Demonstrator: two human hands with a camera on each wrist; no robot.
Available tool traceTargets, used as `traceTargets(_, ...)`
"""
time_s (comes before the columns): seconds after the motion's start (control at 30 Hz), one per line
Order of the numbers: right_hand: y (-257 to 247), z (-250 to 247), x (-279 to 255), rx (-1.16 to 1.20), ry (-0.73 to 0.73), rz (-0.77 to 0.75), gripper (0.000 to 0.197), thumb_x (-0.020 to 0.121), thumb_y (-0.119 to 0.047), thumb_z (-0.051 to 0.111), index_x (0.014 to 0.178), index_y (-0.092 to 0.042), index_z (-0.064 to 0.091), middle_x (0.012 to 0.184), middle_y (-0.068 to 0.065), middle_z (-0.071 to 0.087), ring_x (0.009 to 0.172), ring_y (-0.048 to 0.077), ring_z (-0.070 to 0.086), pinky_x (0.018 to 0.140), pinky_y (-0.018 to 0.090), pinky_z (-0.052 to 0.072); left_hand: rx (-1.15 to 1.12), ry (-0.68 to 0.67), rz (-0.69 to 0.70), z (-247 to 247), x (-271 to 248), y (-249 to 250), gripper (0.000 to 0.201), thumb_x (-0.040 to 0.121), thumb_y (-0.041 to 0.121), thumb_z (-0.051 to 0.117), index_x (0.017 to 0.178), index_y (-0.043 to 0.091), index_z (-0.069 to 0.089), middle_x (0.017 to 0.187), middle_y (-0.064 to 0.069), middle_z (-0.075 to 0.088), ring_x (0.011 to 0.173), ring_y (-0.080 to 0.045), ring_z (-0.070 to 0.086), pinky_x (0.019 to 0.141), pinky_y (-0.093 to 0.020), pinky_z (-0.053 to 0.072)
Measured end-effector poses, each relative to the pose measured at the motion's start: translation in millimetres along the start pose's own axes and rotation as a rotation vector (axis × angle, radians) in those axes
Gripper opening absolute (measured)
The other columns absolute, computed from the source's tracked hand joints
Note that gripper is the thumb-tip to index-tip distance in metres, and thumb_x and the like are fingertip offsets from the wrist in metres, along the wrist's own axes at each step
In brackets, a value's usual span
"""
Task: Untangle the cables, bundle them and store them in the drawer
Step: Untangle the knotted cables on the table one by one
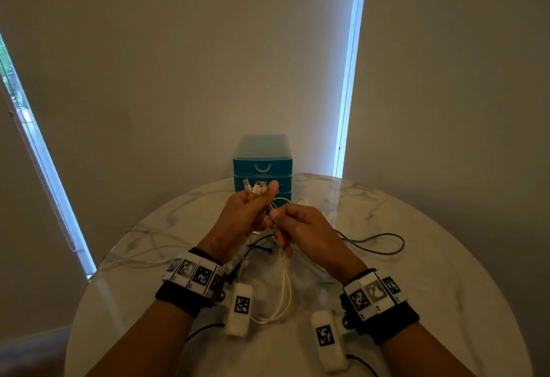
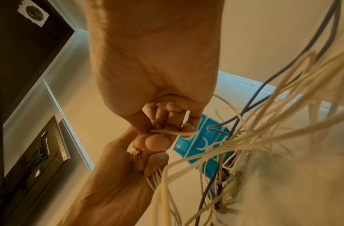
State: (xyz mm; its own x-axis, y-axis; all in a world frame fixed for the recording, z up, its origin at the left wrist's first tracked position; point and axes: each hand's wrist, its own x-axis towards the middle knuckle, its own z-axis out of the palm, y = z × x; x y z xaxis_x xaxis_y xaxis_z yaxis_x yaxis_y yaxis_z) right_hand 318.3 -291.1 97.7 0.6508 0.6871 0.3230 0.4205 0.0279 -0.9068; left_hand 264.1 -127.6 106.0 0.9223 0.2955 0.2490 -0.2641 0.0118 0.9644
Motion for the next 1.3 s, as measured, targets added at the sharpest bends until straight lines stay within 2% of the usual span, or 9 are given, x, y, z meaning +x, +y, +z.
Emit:
traceTargets(0.2, 12.1, -11.8, 4.5, -0.455, 0.193, -0.039, 0.005, 0.095, -0.032, 0.080, 0.096, -0.028, 0.077, 0.087, -0.015, 0.077, 0.087, 0.000, 0.068, 0.079, 0.008, 0.045, -0.066, 0.119, 0.096, -9.0, 3.5, 3.7, 0.046, 0.109, 0.046, 0.055, 0.071, 0.024, 0.042, 0.063, 0.000, 0.029, 0.053, -0.013, 0.022, 0.050, -0.031, 0.020)
traceTargets(0.33, 20.7, -38.5, 9.2, -0.683, 0.532, -0.110, 0.006, 0.093, -0.025, 0.078, 0.095, -0.030, 0.075, 0.096, -0.015, 0.072, 0.111, 0.014, 0.055, 0.095, 0.036, 0.045, -0.233, 0.138, 0.182, -10.7, 4.7, 11.3, 0.036, 0.111, 0.040, 0.050, 0.081, 0.021, 0.052, 0.069, 0.000, 0.033, 0.055, -0.011, 0.020, 0.051, -0.031, 0.017)
traceTargets(0.47, 24.6, -56.9, 8.3, -0.757, 0.689, -0.132, 0.010, 0.095, -0.018, 0.076, 0.103, -0.024, 0.075, 0.113, -0.004, 0.069, 0.133, 0.025, 0.046, 0.091, 0.021, 0.029, -0.395, 0.160, 0.235, -23.5, 8.6, 13.8, 0.031, 0.106, 0.043, 0.051, 0.091, 0.017, 0.057, 0.082, 0.001, 0.047, 0.053, -0.005, 0.028, 0.049, -0.022, 0.024)
traceTargets(0.53, 23.8, -65.9, 5.9, -0.629, 0.714, -0.093, 0.008, 0.098, -0.016, 0.074, 0.104, -0.022, 0.075, 0.116, 0.002, 0.069, 0.120, 0.021, 0.059, 0.088, 0.022, 0.039, -0.501, 0.190, 0.242, -34.2, 13.5, 13.6, 0.028, 0.110, 0.036, 0.048, 0.090, 0.018, 0.056, 0.086, 0.004, 0.054, 0.051, -0.003, 0.030, 0.046, -0.018, 0.027)
traceTargets(0.6, 17.3, -73.2, 3.3, -0.284, 0.608, -0.003, 0.003, 0.100, -0.018, 0.073, 0.101, -0.019, 0.076, 0.104, 0.006, 0.076, 0.089, 0.019, 0.075, 0.069, 0.033, 0.061, -0.602, 0.255, 0.237, -46.1, 17.2, 12.9, 0.027, 0.112, 0.032, 0.047, 0.089, 0.020, 0.054, 0.084, 0.005, 0.054, 0.048, -0.003, 0.031, 0.044, -0.017, 0.029)
traceTargets(0.7, 5.9, -70.5, -0.6, -0.069, 0.307, 0.094, 0.004, 0.099, -0.017, 0.075, 0.103, -0.016, 0.078, 0.082, 0.005, 0.078, 0.071, 0.022, 0.073, 0.055, 0.032, 0.058, -0.689, 0.396, 0.228, -61.9, 21.4, 7.4, 0.031, 0.113, 0.038, 0.046, 0.087, 0.022, 0.054, 0.079, 0.006, 0.054, 0.048, -0.004, 0.031, 0.044, -0.017, 0.029)
traceTargets(0.97, 21.9, -47.6, 7.9, -0.324, 0.066, 0.029, 0.009, 0.092, -0.034, 0.083, 0.099, -0.039, 0.085, 0.098, -0.017, 0.080, 0.083, 0.000, 0.070, 0.080, 0.023, 0.054, -0.841, 0.399, 0.181, -73.3, 22.3, 3.0, 0.043, 0.110, 0.050, 0.049, 0.077, 0.023, 0.055, 0.061, 0.008, 0.045, 0.060, -0.009, 0.048, 0.068, -0.024, 0.051)
traceTargets(1.07, 23.2, -46.8, 7.9, -0.347, 0.053, 0.030, 0.013, 0.089, -0.034, 0.086, 0.100, -0.042, 0.086, 0.099, -0.017, 0.080, 0.085, -0.002, 0.070, 0.083, 0.024, 0.054, -0.603, 0.296, 0.110, -59.1, 15.4, 11.7, 0.041, 0.101, 0.057, 0.054, 0.080, 0.022, 0.053, 0.058, 0.008, 0.033, 0.046, -0.005, 0.030, 0.044, -0.018, 0.031)
traceTargets(1.3, 12.4, -44.4, 5.2, -0.053, 0.188, -0.002, 0.026, 0.089, -0.023, 0.087, 0.114, -0.028, 0.082, 0.094, -0.003, 0.080, 0.075, 0.006, 0.072, 0.064, 0.015, 0.053, 0.299, 0.012, -0.067, -24.5, -4.5, 11.9, 0.042, 0.094, 0.050, 0.078, 0.101, 0.008, 0.077, 0.057, 0.005, 0.044, 0.049, -0.010, 0.030, 0.045, -0.025, 0.026)
